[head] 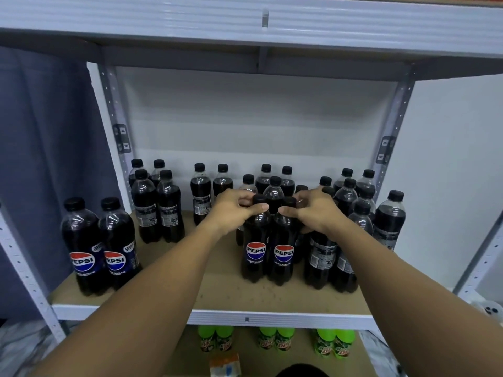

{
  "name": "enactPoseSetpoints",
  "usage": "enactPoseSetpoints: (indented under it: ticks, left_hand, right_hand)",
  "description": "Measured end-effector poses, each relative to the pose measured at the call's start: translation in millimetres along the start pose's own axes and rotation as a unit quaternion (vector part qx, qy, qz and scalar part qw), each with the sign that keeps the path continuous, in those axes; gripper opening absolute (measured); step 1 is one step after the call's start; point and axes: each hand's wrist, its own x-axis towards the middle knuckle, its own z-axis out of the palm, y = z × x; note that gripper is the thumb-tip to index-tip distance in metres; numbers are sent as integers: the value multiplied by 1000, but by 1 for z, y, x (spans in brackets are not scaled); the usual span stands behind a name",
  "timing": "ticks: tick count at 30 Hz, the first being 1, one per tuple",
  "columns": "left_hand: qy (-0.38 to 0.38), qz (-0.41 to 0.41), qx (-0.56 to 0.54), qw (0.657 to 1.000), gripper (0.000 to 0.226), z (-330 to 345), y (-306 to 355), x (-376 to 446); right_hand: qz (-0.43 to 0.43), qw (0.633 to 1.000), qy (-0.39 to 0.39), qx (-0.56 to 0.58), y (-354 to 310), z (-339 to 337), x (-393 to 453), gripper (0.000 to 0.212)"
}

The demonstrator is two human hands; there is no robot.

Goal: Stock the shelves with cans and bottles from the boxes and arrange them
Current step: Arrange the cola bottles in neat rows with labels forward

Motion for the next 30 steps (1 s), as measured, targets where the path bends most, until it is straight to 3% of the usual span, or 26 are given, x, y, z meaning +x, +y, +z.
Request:
enactPoseSetpoints:
  ticks: [5, 11, 18, 30]
  left_hand:
    - [-29, 20, -13, 999, 18, -5, -4, -6]
    - [-24, 24, -30, 999, 22, -23, -7, -23]
    - [-9, 9, -45, 999, 31, -61, -16, -53]
    - [15, 12, -30, 999, 29, -114, -28, -90]
  right_hand:
    - [-11, 1000, 0, 2, -3, 4, -5, 37]
    - [-38, 999, -1, 14, -13, 20, -16, 27]
    - [-70, 997, -33, 25, -39, 52, -28, 32]
    - [-111, 994, -20, 11, -75, 107, -28, 33]
